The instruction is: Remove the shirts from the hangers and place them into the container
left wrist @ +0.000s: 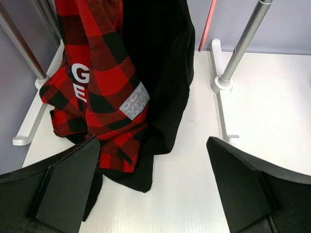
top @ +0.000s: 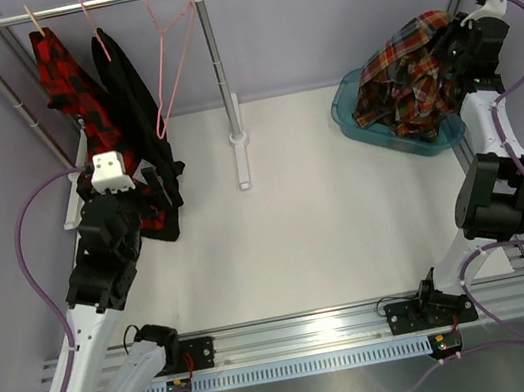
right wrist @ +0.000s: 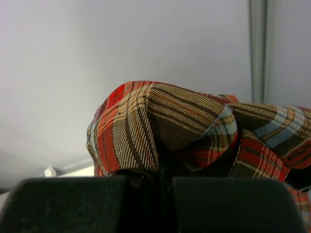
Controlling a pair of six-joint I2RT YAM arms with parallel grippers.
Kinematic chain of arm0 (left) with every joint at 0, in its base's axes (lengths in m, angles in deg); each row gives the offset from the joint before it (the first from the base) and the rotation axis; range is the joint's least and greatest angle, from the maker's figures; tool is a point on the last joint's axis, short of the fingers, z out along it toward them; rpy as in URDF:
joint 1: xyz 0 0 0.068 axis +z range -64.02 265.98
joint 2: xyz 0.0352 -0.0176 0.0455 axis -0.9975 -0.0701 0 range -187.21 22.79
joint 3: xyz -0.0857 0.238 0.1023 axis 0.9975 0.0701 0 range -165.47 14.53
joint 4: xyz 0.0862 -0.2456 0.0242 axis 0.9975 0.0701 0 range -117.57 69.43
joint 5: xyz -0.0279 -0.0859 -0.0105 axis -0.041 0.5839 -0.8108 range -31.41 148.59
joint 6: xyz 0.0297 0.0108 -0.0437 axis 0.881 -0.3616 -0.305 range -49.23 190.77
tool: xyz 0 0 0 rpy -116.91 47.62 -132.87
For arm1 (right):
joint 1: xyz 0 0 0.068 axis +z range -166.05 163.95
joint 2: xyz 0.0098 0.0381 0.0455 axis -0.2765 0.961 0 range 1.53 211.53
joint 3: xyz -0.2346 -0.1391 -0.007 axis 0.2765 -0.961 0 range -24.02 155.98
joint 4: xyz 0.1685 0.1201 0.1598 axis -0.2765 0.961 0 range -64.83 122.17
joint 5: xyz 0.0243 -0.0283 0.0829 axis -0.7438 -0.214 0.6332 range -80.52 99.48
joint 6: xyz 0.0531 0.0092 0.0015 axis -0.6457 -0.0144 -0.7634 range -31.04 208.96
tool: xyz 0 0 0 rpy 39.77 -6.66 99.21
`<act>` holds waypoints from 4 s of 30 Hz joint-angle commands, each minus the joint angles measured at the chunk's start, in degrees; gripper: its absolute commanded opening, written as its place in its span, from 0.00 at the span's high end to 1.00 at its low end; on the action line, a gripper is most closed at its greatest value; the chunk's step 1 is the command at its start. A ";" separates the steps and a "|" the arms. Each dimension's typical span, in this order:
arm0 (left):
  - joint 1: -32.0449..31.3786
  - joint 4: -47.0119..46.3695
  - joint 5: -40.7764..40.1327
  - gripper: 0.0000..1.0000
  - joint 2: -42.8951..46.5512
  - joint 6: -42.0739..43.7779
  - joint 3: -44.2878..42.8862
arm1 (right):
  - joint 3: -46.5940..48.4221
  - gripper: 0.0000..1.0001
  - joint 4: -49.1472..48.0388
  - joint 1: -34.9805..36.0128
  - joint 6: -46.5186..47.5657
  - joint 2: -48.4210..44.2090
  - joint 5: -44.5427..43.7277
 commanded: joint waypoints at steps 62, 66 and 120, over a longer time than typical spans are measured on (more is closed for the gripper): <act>0.71 -3.48 0.60 0.01 -0.61 -0.59 0.30 | 25.71 0.23 40.58 6.15 -3.56 12.67 -23.02; 0.71 -3.40 1.12 0.01 -0.79 -0.68 0.30 | 30.71 0.23 37.31 5.80 -1.80 18.97 -24.70; 0.71 -3.31 1.56 0.01 -0.96 -0.86 0.21 | 31.16 0.31 31.54 3.69 2.50 20.05 -18.28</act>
